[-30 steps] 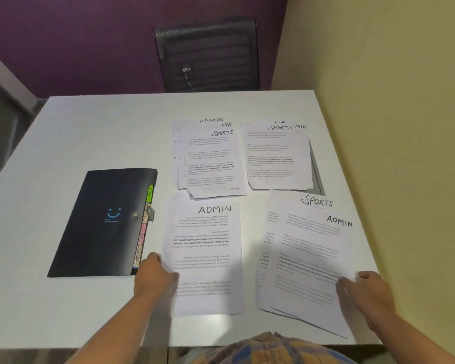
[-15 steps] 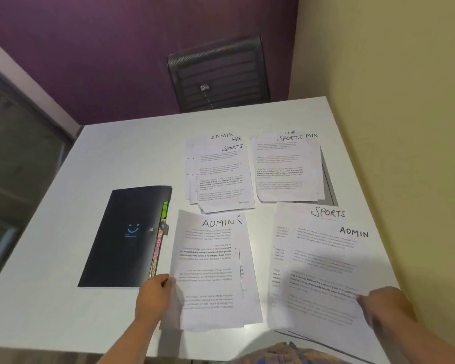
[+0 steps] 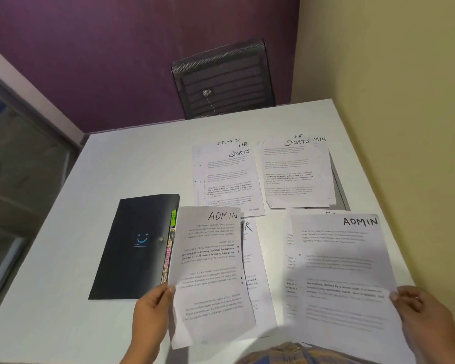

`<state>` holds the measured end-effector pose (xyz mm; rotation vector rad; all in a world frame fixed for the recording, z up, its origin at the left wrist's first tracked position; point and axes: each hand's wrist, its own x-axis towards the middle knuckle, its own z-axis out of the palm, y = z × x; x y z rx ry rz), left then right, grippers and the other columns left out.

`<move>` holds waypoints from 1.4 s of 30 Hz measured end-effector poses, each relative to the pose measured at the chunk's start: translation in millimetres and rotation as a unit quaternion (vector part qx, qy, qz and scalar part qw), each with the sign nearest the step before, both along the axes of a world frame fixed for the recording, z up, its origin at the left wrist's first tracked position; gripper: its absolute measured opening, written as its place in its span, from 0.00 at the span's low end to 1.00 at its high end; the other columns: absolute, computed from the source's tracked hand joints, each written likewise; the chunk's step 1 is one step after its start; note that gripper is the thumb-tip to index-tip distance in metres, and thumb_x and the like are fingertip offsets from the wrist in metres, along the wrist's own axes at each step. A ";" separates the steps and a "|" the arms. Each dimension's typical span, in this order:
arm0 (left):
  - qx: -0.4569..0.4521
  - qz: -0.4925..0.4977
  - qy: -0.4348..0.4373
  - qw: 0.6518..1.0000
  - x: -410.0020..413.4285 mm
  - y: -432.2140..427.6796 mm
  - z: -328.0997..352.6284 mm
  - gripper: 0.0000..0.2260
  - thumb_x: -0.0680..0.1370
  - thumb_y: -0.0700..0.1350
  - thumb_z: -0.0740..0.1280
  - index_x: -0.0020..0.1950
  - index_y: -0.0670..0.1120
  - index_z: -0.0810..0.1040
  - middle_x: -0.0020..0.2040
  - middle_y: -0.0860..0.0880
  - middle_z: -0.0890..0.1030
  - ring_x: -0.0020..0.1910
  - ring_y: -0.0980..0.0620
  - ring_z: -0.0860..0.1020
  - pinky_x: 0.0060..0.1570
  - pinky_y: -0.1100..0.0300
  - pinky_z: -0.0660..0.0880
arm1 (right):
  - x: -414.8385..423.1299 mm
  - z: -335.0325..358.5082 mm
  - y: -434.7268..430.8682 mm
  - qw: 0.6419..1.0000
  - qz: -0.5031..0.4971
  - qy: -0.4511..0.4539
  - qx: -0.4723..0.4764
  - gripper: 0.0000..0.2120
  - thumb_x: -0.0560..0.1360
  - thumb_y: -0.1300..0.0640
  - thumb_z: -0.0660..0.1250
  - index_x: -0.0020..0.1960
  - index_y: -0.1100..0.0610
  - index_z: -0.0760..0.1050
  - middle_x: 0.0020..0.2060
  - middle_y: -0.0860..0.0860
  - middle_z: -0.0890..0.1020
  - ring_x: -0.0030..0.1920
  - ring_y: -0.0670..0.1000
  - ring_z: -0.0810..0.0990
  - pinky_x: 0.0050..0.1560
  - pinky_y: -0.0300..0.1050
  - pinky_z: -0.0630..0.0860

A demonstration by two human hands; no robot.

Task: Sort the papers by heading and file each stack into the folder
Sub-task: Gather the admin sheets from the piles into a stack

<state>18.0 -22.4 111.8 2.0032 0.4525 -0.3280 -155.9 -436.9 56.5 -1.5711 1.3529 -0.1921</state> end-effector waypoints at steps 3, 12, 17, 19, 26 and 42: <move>-0.037 0.011 -0.013 0.999 1.1 -3.8 8.6 0.08 0.80 0.39 0.66 0.49 0.48 0.85 0.41 0.51 0.87 0.40 0.54 0.84 0.38 0.62 0.78 | 2.5 21.1 0.0 0.997 -0.044 -0.056 0.033 0.11 0.71 0.59 0.75 0.50 0.63 0.77 0.28 0.45 0.84 0.23 0.35 0.76 0.24 0.24 0.68; -0.144 -0.010 -0.048 0.988 48.1 -30.4 32.0 0.08 0.81 0.41 0.65 0.51 0.48 0.85 0.40 0.46 0.85 0.35 0.49 0.74 0.40 0.52 0.73 | 81.2 77.4 39.9 0.959 0.017 -0.243 0.147 0.04 0.78 0.64 0.66 0.50 0.57 0.77 0.42 0.55 0.86 0.36 0.49 0.84 0.44 0.48 0.80; -0.232 -0.059 -0.022 0.971 64.1 -57.3 51.8 0.10 0.82 0.39 0.63 0.54 0.43 0.84 0.47 0.40 0.86 0.41 0.46 0.79 0.45 0.52 0.77 | 126.1 98.6 91.8 0.940 0.067 -0.277 0.189 0.05 0.78 0.67 0.66 0.52 0.60 0.78 0.46 0.58 0.87 0.44 0.56 0.85 0.50 0.50 0.79; -0.254 -0.078 0.006 0.964 64.7 -62.9 56.7 0.10 0.82 0.39 0.63 0.54 0.45 0.84 0.48 0.40 0.86 0.44 0.44 0.82 0.47 0.51 0.78 | 137.8 99.4 106.8 0.935 0.104 -0.265 0.211 0.08 0.79 0.65 0.65 0.57 0.61 0.78 0.49 0.58 0.87 0.49 0.58 0.86 0.49 0.49 0.81; -0.243 -0.111 0.045 0.963 60.3 -60.8 60.0 0.10 0.81 0.42 0.63 0.53 0.48 0.84 0.49 0.47 0.87 0.49 0.44 0.85 0.50 0.50 0.81 | 147.0 93.9 134.8 0.927 0.144 -0.233 0.255 0.09 0.78 0.67 0.65 0.57 0.66 0.79 0.50 0.61 0.86 0.51 0.60 0.86 0.51 0.53 0.82; -0.218 -0.182 -0.097 0.954 84.0 -48.8 44.4 0.10 0.75 0.28 0.68 0.49 0.42 0.79 0.45 0.49 0.86 0.47 0.53 0.84 0.46 0.65 0.79 | 168.6 109.3 134.8 0.944 0.273 -0.188 -0.009 0.09 0.74 0.60 0.73 0.52 0.50 0.81 0.45 0.46 0.86 0.46 0.47 0.85 0.43 0.42 0.80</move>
